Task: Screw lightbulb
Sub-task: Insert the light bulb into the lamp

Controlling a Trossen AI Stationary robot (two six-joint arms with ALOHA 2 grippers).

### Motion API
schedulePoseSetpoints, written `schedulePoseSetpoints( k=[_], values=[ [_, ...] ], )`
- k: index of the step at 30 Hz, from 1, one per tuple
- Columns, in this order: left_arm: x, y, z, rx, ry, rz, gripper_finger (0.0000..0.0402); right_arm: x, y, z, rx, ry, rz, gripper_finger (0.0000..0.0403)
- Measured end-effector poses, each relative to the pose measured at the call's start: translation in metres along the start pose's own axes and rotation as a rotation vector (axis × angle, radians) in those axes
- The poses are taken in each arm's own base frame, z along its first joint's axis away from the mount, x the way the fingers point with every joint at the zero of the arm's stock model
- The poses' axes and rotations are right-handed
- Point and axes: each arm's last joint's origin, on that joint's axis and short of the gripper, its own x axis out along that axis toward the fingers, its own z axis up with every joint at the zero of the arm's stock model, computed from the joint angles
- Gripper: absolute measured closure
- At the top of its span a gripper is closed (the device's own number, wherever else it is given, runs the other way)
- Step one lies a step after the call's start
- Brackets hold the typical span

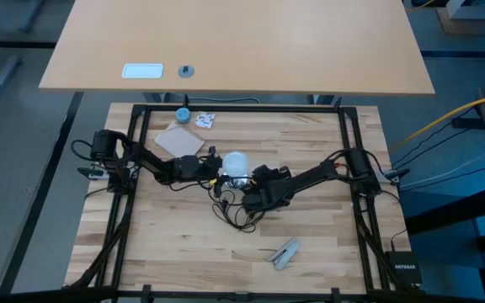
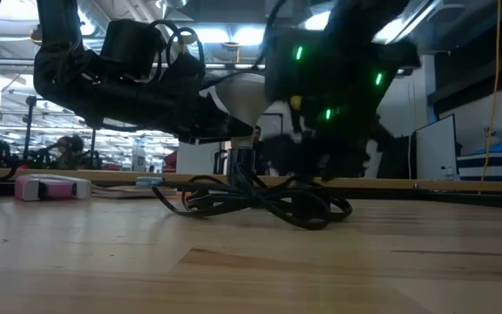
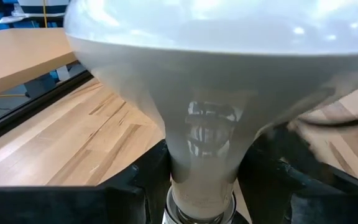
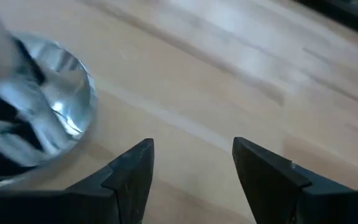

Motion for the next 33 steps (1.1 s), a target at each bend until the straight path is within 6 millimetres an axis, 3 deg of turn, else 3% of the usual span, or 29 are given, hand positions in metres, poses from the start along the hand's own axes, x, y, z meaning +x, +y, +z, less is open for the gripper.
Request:
schedulePoseSetpoints(
  k=[6,10,17,33],
  values=[
    [0.0,0.002,0.0,-0.002,0.0,0.0,0.0245,-0.045,-0.003,0.013,0.062,-0.009,0.149,0.0178],
    [0.0,0.002,0.0,-0.002,0.0,0.0,0.0245,-0.054,0.007,0.01,0.082,0.088,0.276,0.0178],
    [0.0,0.002,0.0,-0.002,0.0,0.0,0.0245,-0.038,0.037,-0.006,0.069,0.138,0.433,0.0178],
    [0.0,0.002,0.0,-0.002,0.001,0.003,0.0245,-0.008,0.034,-0.022,0.041,0.209,0.289,0.0178]
  ],
)
